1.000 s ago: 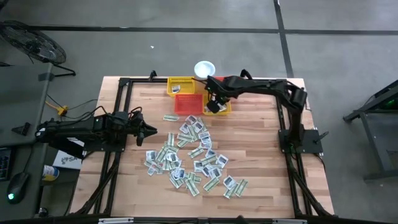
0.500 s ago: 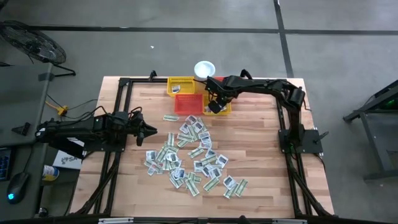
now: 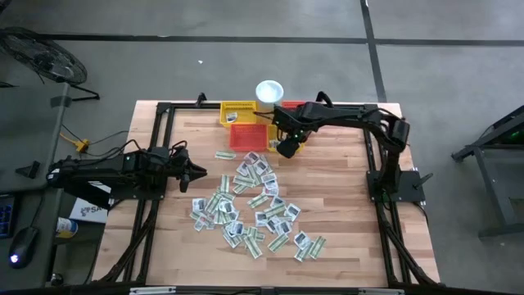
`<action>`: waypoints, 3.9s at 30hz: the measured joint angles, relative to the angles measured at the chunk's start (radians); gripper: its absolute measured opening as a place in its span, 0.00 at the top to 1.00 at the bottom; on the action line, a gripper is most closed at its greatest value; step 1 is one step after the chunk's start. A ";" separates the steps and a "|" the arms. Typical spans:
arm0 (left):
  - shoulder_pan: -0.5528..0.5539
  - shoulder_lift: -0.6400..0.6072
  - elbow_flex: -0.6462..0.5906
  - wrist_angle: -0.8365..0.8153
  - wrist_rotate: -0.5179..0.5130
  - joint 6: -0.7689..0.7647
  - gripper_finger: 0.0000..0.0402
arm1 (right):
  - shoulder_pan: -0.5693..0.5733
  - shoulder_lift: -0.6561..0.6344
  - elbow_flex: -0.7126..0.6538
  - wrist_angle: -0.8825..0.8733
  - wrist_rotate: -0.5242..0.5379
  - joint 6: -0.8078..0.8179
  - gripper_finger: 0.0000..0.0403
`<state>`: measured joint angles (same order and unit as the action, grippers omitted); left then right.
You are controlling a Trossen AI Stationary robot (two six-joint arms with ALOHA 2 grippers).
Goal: Pick & Place First Aid Supplies
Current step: Put the black towelette pack into the bottom yellow basket
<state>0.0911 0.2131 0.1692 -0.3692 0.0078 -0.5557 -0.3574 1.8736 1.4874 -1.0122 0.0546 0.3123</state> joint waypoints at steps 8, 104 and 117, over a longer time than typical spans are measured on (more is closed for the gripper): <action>0.000 0.000 0.000 0.000 0.000 0.000 0.80 | 0.116 -0.161 -0.202 0.065 -0.088 -0.023 0.63; 0.000 0.000 0.000 0.000 0.000 0.000 0.80 | 0.440 -0.103 -0.169 0.079 0.209 0.547 1.00; 0.000 0.000 0.000 0.000 0.000 0.000 0.80 | 0.193 -0.108 -0.168 0.213 0.358 0.285 1.00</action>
<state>0.0914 0.2133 0.1692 -0.3695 0.0078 -0.5560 -0.1647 1.7660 1.3193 -0.7992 0.4126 0.5974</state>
